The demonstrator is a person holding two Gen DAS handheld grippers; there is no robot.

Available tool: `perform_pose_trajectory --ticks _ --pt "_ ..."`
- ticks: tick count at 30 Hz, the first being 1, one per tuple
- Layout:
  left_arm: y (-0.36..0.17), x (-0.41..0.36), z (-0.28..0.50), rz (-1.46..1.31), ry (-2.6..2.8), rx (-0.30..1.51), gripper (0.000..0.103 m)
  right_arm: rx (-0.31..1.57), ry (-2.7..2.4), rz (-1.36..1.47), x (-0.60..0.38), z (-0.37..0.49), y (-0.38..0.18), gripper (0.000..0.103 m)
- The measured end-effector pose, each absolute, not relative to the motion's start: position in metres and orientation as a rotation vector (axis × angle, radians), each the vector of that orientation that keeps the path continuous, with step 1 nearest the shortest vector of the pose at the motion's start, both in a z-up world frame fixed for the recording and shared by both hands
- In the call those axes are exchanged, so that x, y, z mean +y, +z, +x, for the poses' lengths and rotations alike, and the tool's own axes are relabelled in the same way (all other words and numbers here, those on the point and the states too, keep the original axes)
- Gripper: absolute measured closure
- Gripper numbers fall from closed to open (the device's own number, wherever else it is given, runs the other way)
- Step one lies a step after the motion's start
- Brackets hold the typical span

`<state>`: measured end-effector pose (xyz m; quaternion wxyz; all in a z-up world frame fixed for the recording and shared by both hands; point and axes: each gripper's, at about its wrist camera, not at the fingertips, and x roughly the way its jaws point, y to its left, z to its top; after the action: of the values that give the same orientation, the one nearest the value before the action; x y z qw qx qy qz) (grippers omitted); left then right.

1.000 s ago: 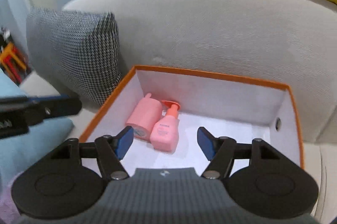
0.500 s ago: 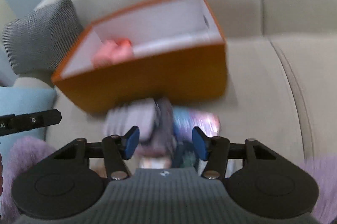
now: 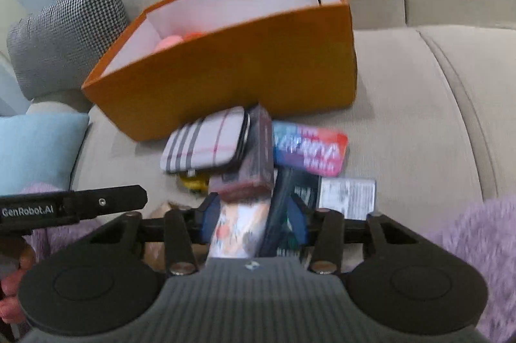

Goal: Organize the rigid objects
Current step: 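Grasp the plaid wallet with the left gripper while the right grasps the PHOTO CARD box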

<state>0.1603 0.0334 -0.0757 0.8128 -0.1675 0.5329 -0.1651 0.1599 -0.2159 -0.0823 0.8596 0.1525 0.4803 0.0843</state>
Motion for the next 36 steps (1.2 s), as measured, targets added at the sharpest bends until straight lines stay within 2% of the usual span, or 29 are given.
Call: perform_pose_trajectory --ticks 6,8,14,17,21,25,26,33,36 --pt "-0.096 0.028 0.180 -0.488 -0.289 1.202 0.034 0.992 0.140 0.332 -0.219 0.188 -0.082 0.061" --pt "-0.103 0.028 0.184 -0.513 -0.265 1.224 0.034 0.998 0.132 0.317 -0.216 0.198 -0.085 0.068" --pt "-0.121 0.028 0.196 -0.564 -0.239 1.277 0.034 1.023 0.121 0.260 -0.207 0.223 -0.095 0.083" --pt "-0.125 0.029 0.200 -0.584 -0.238 1.283 0.031 1.024 0.157 0.199 -0.195 0.224 -0.095 0.085" --pt "-0.131 0.035 0.204 -0.619 -0.207 1.289 0.026 1.034 0.189 0.121 -0.180 0.220 -0.098 0.079" --pt "-0.139 0.048 0.205 -0.690 -0.170 1.296 0.020 1.064 0.186 0.153 -0.185 0.224 -0.106 0.057" --pt "-0.140 0.050 0.205 -0.706 -0.163 1.298 0.020 1.074 0.183 0.175 -0.188 0.226 -0.108 0.055" --pt "-0.152 0.063 0.211 -0.837 -0.089 1.308 0.015 1.122 0.215 0.291 -0.196 0.245 -0.121 0.054" --pt "-0.148 0.058 0.212 -0.849 -0.073 1.297 0.023 1.118 0.217 0.250 -0.188 0.247 -0.120 0.054"
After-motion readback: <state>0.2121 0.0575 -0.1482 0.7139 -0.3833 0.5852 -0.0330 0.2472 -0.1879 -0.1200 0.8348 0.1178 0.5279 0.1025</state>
